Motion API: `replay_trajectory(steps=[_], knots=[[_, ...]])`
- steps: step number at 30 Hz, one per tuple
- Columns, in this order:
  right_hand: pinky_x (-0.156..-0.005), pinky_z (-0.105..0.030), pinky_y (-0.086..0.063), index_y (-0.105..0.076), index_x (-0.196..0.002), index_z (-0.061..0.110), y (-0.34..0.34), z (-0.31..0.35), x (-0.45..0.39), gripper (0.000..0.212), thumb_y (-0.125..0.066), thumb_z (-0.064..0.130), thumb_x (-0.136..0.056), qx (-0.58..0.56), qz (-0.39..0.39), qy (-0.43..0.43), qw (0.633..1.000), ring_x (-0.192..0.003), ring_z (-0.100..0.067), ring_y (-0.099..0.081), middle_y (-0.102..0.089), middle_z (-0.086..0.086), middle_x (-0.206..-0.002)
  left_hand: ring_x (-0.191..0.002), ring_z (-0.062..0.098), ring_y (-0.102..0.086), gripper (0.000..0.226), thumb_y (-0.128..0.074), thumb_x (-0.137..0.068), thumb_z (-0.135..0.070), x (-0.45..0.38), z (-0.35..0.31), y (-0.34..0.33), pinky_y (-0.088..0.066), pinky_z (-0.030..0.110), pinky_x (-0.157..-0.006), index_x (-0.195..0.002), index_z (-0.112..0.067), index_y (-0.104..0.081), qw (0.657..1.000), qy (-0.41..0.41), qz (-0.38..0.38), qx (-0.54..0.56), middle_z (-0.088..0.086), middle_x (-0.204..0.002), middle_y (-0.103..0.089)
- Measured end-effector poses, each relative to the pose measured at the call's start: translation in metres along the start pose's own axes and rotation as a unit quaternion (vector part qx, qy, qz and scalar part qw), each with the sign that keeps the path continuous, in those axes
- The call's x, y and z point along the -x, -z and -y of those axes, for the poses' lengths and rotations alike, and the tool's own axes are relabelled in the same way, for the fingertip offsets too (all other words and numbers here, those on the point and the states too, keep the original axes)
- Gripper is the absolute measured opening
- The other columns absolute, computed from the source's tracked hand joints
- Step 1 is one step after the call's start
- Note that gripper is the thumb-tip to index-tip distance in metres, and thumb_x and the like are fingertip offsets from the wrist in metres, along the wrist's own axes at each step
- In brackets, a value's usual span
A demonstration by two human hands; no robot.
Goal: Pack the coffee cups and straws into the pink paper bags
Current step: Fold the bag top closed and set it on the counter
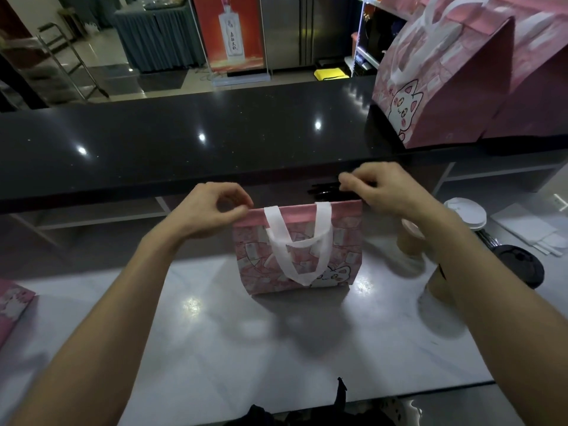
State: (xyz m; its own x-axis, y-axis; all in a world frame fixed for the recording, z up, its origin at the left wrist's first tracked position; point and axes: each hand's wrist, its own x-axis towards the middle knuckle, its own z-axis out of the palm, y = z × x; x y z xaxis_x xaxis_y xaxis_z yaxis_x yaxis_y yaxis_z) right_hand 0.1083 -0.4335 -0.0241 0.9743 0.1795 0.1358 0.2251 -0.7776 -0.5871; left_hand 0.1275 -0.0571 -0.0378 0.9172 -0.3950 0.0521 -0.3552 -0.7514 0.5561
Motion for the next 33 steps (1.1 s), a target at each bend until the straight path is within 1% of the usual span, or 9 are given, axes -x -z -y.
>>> replay_trajectory(steps=[3, 7, 11, 16, 20, 28, 31, 32, 33], knots=[[-0.091, -0.036, -0.061, -0.082, -0.107, 0.033, 0.001, 0.033, -0.015, 0.046, -0.062, 0.072, -0.095, -0.025, 0.007, 0.028, 0.999, -0.098, -0.004, -0.072, -0.078, 0.015, -0.103, -0.097, -0.004, -0.069, 0.026, -0.064, -0.099, -0.064, -0.016, -0.03, 0.004, -0.053, 0.02, -0.08, -0.107, -0.043, -0.075, 0.999, -0.001, -0.05, 0.005, -0.021, -0.103, -0.074], [-0.091, -0.032, -0.059, -0.077, -0.121, 0.034, -0.02, 0.065, -0.032, 0.056, -0.088, 0.066, -0.076, 0.129, 0.172, 0.038, 0.976, -0.105, -0.006, -0.067, -0.072, 0.018, -0.116, -0.095, 0.0, -0.07, 0.057, -0.079, -0.078, -0.077, -0.042, -0.066, -0.007, -0.061, 0.026, -0.082, -0.115, -0.034, -0.077, 0.994, -0.005, 0.053, -0.1, -0.018, -0.103, -0.074], [-0.072, -0.034, -0.058, -0.071, -0.089, 0.038, -0.045, 0.066, -0.034, 0.022, -0.088, 0.051, -0.082, 0.199, 0.157, 0.062, 0.965, -0.088, -0.011, -0.066, -0.067, 0.014, -0.095, -0.082, 0.006, -0.07, 0.036, -0.09, -0.077, -0.06, -0.05, -0.076, -0.028, -0.065, 0.036, -0.076, -0.096, -0.031, -0.077, 0.975, -0.007, 0.092, -0.204, -0.014, -0.088, -0.072], [-0.075, -0.041, -0.057, -0.073, -0.083, 0.029, -0.061, 0.06, -0.027, 0.013, -0.08, 0.036, -0.091, 0.192, 0.122, 0.124, 0.966, -0.084, -0.016, -0.064, -0.065, 0.011, -0.085, -0.085, 0.013, -0.068, 0.006, -0.083, -0.09, -0.032, -0.044, -0.071, -0.041, -0.062, 0.044, -0.081, -0.094, -0.028, -0.082, 0.974, -0.063, 0.041, -0.215, -0.011, -0.088, -0.071], [-0.079, -0.045, -0.058, -0.077, -0.089, 0.026, -0.064, 0.057, -0.024, 0.008, -0.072, 0.031, -0.093, 0.186, 0.115, 0.124, 0.968, -0.087, -0.018, -0.063, -0.061, 0.013, -0.085, -0.088, 0.015, -0.066, 0.004, -0.079, -0.092, -0.027, -0.041, -0.06, -0.043, -0.059, 0.043, -0.082, -0.094, -0.026, -0.082, 0.974, -0.087, 0.017, -0.207, -0.012, -0.09, -0.07], [-0.079, -0.048, -0.054, -0.062, -0.073, 0.022, -0.075, 0.049, -0.013, 0.016, -0.064, 0.016, -0.088, 0.185, 0.07, 0.136, 0.971, -0.083, -0.021, -0.056, -0.053, 0.01, -0.077, -0.094, 0.017, -0.063, 0.014, -0.066, -0.094, -0.029, -0.036, -0.055, -0.058, -0.055, 0.043, -0.078, -0.1, -0.024, -0.078, 0.973, -0.109, -0.006, -0.204, -0.01, -0.094, -0.066], [-0.087, -0.047, -0.053, -0.069, -0.084, 0.022, -0.072, 0.05, -0.012, 0.01, -0.067, 0.023, -0.094, 0.187, 0.083, 0.151, 0.967, -0.088, -0.019, -0.057, -0.053, 0.013, -0.082, -0.096, 0.017, -0.065, 0.013, -0.069, -0.096, -0.034, -0.036, -0.052, -0.059, -0.055, 0.04, -0.079, -0.102, -0.026, -0.077, 0.973, -0.108, -0.005, -0.202, -0.013, -0.095, -0.064], [-0.09, -0.044, -0.052, -0.07, -0.091, 0.026, -0.069, 0.05, -0.012, 0.011, -0.07, 0.036, -0.096, 0.188, 0.099, 0.14, 0.967, -0.093, -0.016, -0.059, -0.055, 0.014, -0.088, -0.097, 0.014, -0.065, 0.016, -0.072, -0.097, -0.042, -0.035, -0.049, -0.057, -0.054, 0.036, -0.079, -0.104, -0.028, -0.076, 0.976, -0.099, 0.001, -0.192, -0.015, -0.097, -0.064], [-0.09, -0.04, -0.052, -0.07, -0.102, 0.029, -0.064, 0.047, -0.011, 0.027, -0.071, 0.055, -0.094, 0.186, 0.113, 0.116, 0.969, -0.099, -0.013, -0.059, -0.058, 0.016, -0.098, -0.097, 0.01, -0.064, 0.024, -0.075, -0.096, -0.052, -0.034, -0.044, -0.051, -0.054, 0.031, -0.079, -0.107, -0.031, -0.074, 0.983, -0.085, 0.013, -0.163, -0.017, -0.1, -0.064]])
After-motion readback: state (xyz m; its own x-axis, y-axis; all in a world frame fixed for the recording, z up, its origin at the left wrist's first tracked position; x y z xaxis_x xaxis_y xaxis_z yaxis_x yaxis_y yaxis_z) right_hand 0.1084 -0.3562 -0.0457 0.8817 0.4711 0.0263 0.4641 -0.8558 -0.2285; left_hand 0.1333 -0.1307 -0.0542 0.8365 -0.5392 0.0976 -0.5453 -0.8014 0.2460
